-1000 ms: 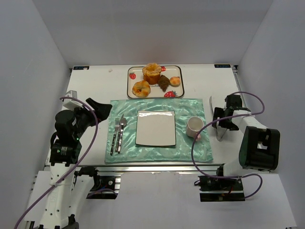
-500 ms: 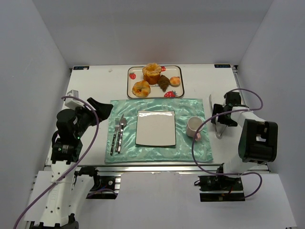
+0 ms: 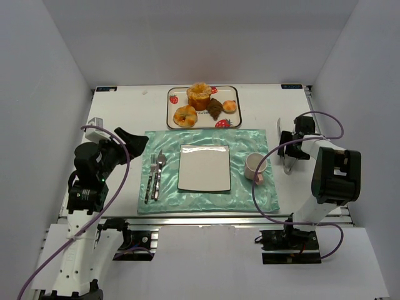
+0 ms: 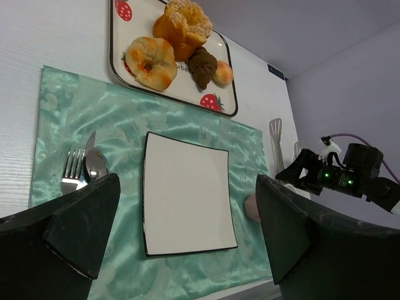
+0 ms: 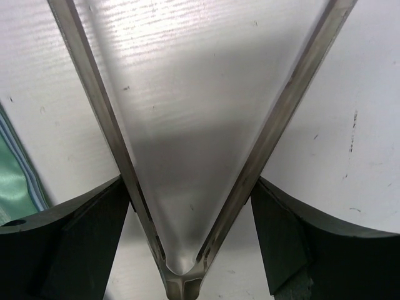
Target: Place the bread
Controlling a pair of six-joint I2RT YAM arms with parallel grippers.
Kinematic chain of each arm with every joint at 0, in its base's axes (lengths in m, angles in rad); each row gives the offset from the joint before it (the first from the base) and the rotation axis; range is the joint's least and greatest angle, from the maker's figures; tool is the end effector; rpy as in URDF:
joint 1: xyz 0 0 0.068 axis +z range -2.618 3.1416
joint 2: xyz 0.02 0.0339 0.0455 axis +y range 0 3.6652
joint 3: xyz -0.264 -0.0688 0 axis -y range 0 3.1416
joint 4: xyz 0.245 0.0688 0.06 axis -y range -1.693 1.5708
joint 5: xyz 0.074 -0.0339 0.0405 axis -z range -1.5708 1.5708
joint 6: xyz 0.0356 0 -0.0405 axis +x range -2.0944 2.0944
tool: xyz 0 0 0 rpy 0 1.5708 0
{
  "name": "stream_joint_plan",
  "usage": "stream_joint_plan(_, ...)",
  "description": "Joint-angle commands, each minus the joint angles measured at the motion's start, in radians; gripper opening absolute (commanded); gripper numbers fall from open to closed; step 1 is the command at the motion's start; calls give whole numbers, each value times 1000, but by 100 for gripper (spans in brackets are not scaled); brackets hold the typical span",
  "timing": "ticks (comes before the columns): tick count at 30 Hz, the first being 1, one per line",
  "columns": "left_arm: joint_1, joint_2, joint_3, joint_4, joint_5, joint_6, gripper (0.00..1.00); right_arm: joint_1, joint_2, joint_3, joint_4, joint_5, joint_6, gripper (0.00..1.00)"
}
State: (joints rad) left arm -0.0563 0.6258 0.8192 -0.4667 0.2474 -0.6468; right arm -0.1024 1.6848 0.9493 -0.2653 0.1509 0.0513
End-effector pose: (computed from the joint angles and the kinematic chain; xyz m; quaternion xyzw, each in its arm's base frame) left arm 0.1387 -0.0165 0.3448 -0.1588 0.7782 -0.2988 0.5290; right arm 0.3286 -0.0391 0.1640 0.0946 0.9525 -0.0795 0.2784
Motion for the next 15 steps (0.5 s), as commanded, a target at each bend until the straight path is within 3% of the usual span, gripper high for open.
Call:
stream_joint_plan(1,-4,-14,21,-3,0,-8,98,-8,32,17,29,9,9,80)
stream_joint_plan(7,-5,-23,26,-3,-5,-17,98,-14,47,9,47,-7,4,60)
stream_joint_plan(8,-5,-26,26,-3,-5,-17,98,-16,46,5,49,-16,1,53)
stream_joint_plan(15,-5,-34,24,-3,-3,-24,98,-19,15,-30,70,-62,-48,24)
